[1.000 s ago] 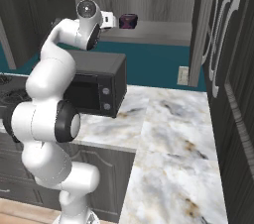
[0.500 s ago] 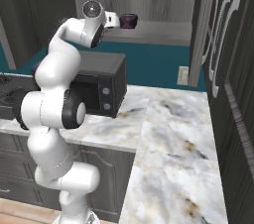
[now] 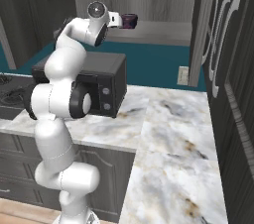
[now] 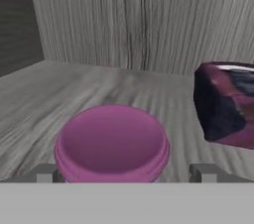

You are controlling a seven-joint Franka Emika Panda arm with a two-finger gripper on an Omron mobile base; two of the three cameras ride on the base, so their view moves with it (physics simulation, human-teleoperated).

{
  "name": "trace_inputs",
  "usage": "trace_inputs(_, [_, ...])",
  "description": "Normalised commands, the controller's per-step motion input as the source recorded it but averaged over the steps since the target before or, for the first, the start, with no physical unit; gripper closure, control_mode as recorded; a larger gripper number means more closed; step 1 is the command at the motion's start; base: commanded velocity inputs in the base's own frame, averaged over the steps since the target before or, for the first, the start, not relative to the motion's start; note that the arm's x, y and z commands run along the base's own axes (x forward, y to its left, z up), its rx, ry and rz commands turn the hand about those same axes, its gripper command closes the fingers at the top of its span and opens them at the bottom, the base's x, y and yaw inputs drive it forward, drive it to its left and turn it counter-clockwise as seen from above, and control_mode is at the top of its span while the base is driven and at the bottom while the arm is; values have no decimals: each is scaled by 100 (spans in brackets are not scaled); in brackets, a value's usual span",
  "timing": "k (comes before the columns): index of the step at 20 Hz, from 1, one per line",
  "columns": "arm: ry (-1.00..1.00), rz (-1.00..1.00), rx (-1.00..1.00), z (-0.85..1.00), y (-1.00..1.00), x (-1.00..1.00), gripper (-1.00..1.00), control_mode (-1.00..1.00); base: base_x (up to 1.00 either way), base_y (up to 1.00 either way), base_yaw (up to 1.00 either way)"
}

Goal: Pick the avocado and bread from the counter and place them on the plate. Then pick the jam from the cabinet and place it next to the plate. Lastly close the cabinet door.

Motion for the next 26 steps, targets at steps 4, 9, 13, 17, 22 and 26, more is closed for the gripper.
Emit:
trace_inputs(4, [0, 0, 0, -6, 0, 49, 100, -100, 0, 0, 0])
trace_inputs(9, [0, 0, 0, -15, 2, 51, 100, -100, 0, 0, 0])
trace_inputs(13, [0, 0, 0, -19, 0, 17, 100, -100, 0, 0, 0])
trace_inputs(17, [0, 3, 0, -9, 0, -16, 100, -100, 0, 0, 0])
trace_inputs(22, [-1, 4, 0, -20, 0, -53, 100, -100, 0, 0, 0])
trace_inputs(26, [-1, 5, 0, -37, 0, -45, 100, -100, 0, 0, 0])
